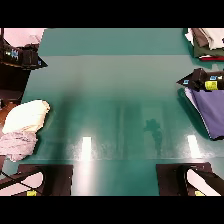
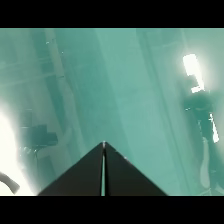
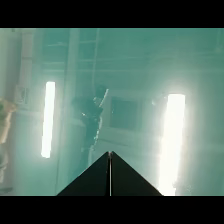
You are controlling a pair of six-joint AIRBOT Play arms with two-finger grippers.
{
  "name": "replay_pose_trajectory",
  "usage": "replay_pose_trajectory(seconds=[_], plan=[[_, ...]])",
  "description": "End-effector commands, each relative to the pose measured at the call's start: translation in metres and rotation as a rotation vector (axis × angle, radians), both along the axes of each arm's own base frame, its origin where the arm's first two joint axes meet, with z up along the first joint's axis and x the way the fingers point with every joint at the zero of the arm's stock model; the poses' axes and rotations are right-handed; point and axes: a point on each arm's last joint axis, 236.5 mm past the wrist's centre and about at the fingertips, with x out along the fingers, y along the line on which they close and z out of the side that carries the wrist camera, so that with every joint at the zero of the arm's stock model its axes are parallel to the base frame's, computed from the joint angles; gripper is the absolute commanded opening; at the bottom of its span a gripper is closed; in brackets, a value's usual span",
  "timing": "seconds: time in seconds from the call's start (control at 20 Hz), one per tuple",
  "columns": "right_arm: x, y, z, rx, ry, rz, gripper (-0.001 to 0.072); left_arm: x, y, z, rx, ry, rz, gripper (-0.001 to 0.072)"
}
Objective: Fold the shirts.
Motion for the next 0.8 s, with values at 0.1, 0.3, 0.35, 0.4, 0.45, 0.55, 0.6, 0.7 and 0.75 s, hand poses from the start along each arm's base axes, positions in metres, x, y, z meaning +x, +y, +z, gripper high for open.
replay_pose_trajectory(seconds=[0.1, 0.3, 0.35, 0.4, 0.45, 0.55, 0.6, 0.7, 0.75], plan=[[-0.001, 0.0, 0.0, 0.001, 0.001, 0.001, 0.0019, 0.0, 0.0, 0.0, 0.0, -0.002, 0.001, 0.0025], [-0.001, 0.001, 0.0, 0.001, 0.002, 0.003, 0.0019, 0.0, 0.0, 0.001, 0.0, -0.003, 0.001, 0.0025], [-0.001, 0.001, 0.0, 0.001, 0.002, 0.003, 0.0019, 0.0, 0.0, 0.001, 0.0, -0.003, 0.001, 0.0025], [-0.001, 0.001, 0.0, 0.001, 0.002, 0.003, 0.0019, 0.0, 0.0, 0.0, 0.0, -0.002, 0.001, 0.0025], [-0.001, 0.001, 0.0, 0.001, 0.003, 0.003, 0.0019, 0.0, 0.0, 0.0, 0.0, -0.002, 0.001, 0.0025], [-0.001, 0.001, 0.0, 0.001, 0.003, 0.003, 0.0019, 0.0, 0.0, 0.0, 0.0, -0.002, 0.001, 0.0025], [-0.001, 0.001, 0.0, 0.001, 0.003, 0.003, 0.0019, 0.0, 0.0, 0.0, 0.0, -0.002, 0.001, 0.0025], [-0.001, 0.001, 0.0, 0.0, 0.003, 0.003, 0.0019, 0.008, 0.002, 0.005, 0.006, -0.043, 0.007, 0.0025], [-0.001, 0.001, 0.0, 0.001, 0.004, 0.004, 0.0019, 0.013, 0.005, 0.008, 0.021, -0.074, 0.007, 0.0025]])
